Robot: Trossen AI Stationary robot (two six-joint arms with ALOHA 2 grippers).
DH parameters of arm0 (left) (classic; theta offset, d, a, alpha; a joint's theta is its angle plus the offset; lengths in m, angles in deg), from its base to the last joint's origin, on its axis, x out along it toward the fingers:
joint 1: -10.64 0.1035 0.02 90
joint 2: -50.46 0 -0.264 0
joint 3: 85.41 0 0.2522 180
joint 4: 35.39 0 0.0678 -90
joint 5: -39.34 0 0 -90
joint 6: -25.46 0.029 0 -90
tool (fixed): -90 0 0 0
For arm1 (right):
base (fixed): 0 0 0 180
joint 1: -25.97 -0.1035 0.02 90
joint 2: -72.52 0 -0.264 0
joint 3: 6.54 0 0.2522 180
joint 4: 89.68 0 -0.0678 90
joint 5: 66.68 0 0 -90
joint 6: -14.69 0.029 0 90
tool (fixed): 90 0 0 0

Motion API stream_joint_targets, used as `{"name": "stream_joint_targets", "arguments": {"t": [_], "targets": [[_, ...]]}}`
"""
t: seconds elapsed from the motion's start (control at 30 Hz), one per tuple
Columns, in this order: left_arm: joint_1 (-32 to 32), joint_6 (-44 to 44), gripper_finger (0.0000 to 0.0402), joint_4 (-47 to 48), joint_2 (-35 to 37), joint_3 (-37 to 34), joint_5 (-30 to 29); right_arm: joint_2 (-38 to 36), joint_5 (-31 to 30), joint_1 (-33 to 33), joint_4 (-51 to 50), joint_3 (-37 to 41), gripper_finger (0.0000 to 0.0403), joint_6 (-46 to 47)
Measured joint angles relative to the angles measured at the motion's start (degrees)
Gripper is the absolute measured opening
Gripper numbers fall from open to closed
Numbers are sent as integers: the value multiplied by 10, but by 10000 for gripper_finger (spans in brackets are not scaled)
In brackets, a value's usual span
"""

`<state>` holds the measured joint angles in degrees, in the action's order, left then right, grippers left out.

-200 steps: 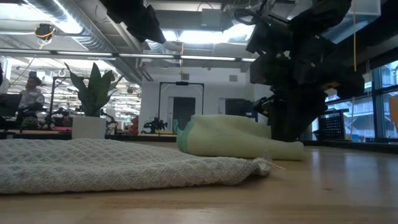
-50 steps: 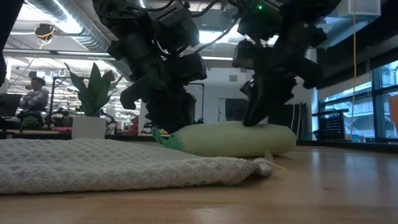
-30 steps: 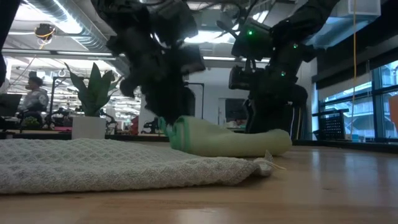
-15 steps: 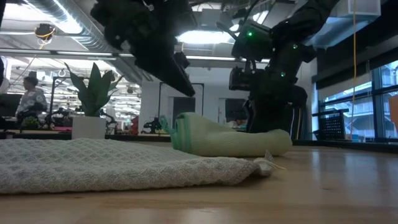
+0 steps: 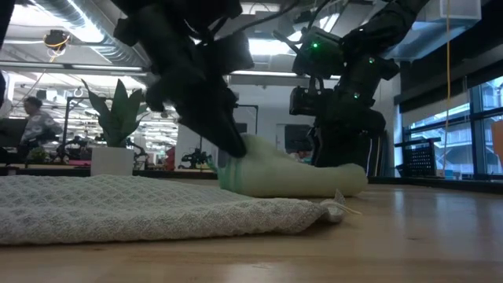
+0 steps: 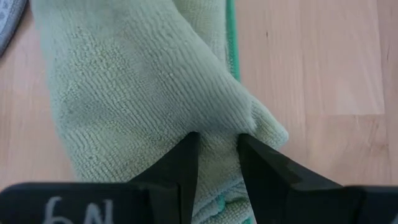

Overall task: Roll microfiber towels into tight, uniform cylinder then place into a basket
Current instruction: Roll the green microfiber towel

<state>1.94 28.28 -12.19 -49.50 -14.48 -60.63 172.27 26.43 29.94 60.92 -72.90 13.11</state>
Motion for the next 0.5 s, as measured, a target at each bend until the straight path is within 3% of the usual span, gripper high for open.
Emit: {"name": "stream_joint_targets", "arguments": {"t": [0.3,0.5], "targets": [[38,-11,86,2,2,0,-14,0,0,0,0,0,120,-1],[34,-9,86,4,42,0,96,0,0,0,0,0,119,0]]}}
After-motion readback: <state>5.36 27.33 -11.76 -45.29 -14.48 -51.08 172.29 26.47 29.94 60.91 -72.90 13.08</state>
